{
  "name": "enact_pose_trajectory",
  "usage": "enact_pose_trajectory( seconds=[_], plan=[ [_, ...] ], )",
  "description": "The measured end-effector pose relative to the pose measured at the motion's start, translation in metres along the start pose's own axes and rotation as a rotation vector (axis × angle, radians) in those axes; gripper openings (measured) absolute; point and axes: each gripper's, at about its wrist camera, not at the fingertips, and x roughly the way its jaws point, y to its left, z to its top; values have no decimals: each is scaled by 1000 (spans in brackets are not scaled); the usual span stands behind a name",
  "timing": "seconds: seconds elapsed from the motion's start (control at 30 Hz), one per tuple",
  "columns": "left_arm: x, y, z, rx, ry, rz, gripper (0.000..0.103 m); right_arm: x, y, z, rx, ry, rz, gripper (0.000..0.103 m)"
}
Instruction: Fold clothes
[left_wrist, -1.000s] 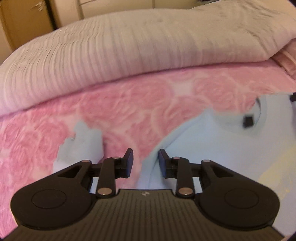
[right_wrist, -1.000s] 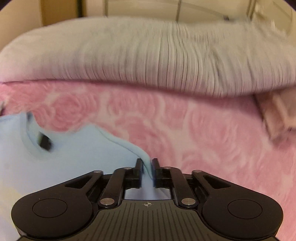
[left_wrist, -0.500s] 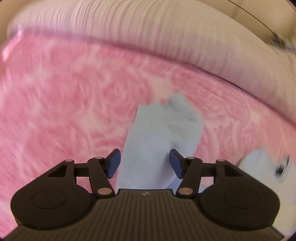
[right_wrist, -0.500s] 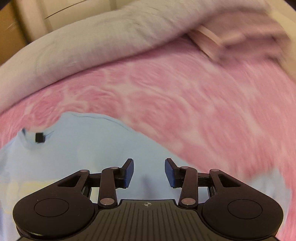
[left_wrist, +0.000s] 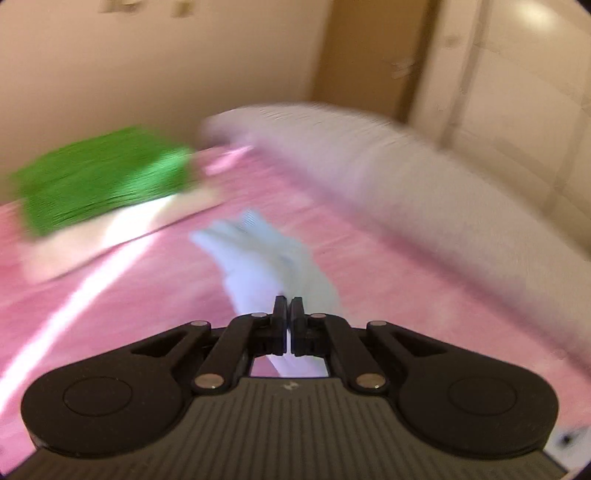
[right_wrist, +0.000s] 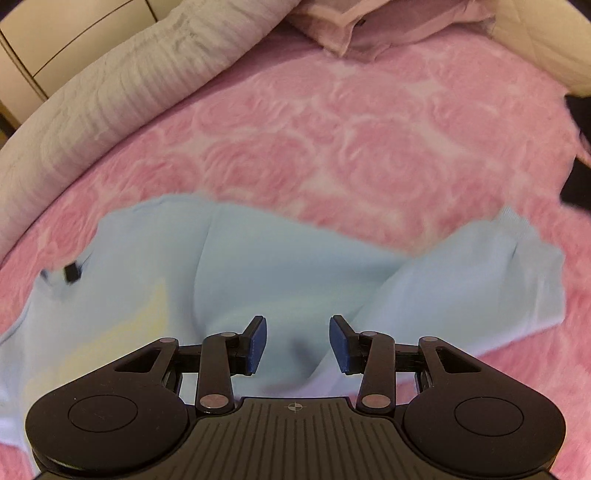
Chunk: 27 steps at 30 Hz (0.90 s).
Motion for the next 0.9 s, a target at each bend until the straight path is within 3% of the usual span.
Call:
enact_pose_trajectory(
  seconds=[0.1,0.2,0.3,0.37,0.43,0.5,0.53,0.57,0.6,0.63,0.67,0.7,0.77,0.9],
  plan=[
    [13,46,-38,-26,149,168,3,2,8,-15,-31,32,22,42],
    [6,79,-62,-121,187,244,5,4,16,-30,-62,65,44,42],
    [-8,86,-61,-232,139,166,25,-9,13,-42,-124,79,55,43],
    [-17,90,-60,-306,103,108,28,-16,6,-51,-133,95,54,43],
    [-26,94,-59,-380,68,50,38,-21,-4,-63,-117,108,43,44],
    [-14,90,-53,-437,72,45,48,-24,-15,-73,-82,129,28,45],
    [-4,88,-50,-460,85,42,48,-25,-19,-79,-63,136,19,45],
    [5,83,-49,-429,95,46,45,-27,-24,-83,-46,134,14,45],
    [13,77,-48,-387,104,51,32,-29,-28,-89,-32,132,8,45],
    [21,71,-46,-346,113,57,13,-30,-31,-94,-18,130,3,45],
    [29,66,-45,-305,122,62,13,-31,-34,-100,-11,132,-14,45],
    [37,60,-44,-263,131,68,4,-31,-37,-106,-6,134,-33,45],
    [20,46,-38,-45,-4,54,3,-34,-43,-118,11,127,-65,45],
    [25,58,-48,180,116,107,16,-42,-51,-140,85,128,-56,45]
  ],
)
